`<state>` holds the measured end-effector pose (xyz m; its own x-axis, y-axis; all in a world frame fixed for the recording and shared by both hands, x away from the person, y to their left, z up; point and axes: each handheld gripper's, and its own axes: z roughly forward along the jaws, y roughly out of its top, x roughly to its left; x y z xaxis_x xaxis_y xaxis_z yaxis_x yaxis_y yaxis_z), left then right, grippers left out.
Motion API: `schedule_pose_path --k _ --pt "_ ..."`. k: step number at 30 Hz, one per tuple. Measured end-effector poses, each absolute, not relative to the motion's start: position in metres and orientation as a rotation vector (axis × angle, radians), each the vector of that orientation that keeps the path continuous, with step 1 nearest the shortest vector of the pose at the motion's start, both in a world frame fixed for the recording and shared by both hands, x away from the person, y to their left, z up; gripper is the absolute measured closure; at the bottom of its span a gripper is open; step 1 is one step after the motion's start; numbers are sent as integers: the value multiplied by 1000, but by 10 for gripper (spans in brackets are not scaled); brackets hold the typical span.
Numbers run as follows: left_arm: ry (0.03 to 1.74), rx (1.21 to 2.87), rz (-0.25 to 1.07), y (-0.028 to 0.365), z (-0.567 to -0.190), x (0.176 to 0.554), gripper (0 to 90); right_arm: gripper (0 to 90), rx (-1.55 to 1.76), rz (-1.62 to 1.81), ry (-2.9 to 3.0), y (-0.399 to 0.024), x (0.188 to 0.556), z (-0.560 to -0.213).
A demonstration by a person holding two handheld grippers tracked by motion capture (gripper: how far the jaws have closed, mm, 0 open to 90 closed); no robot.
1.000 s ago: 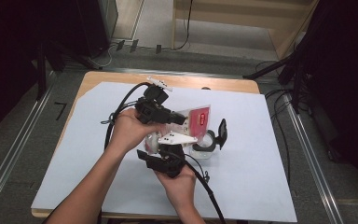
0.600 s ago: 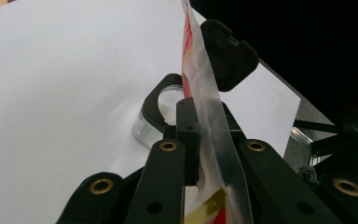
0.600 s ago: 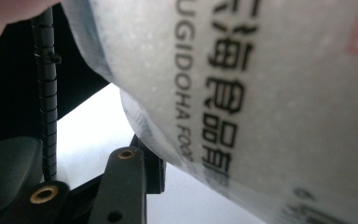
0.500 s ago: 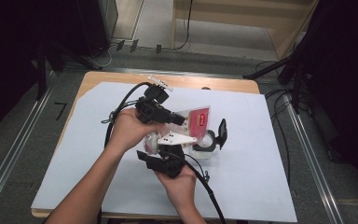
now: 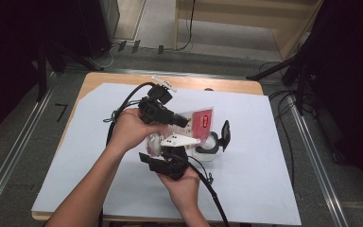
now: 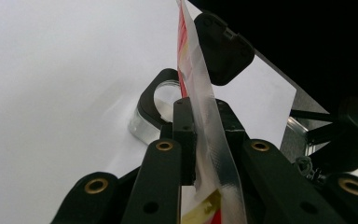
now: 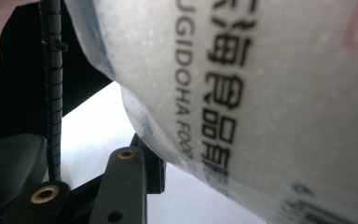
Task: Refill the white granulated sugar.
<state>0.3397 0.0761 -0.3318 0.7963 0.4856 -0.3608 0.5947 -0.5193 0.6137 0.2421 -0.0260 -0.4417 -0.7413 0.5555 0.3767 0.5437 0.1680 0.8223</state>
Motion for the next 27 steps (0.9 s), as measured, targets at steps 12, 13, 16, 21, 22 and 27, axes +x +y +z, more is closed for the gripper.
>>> schedule_pose_path --k 12,13,16,21,22,27 --pt "782 2227 -171 76 -332 342 827 630 1130 1678 2396 -26 242 -441" --pt "783 2224 -167 75 -332 342 840 629 1133 1677 2393 -26 243 -441" --pt "791 2218 -155 73 -332 342 840 629 1142 1684 2391 -27 242 -440" --pt "789 2213 -131 71 -331 339 846 629 1145 1692 2386 -29 243 -439" --pt "794 2220 -116 70 -330 338 847 630 1145 1690 2386 -29 243 -439" --pt "796 2199 -110 69 -329 337 849 629 1150 1697 2386 -30 244 -438"
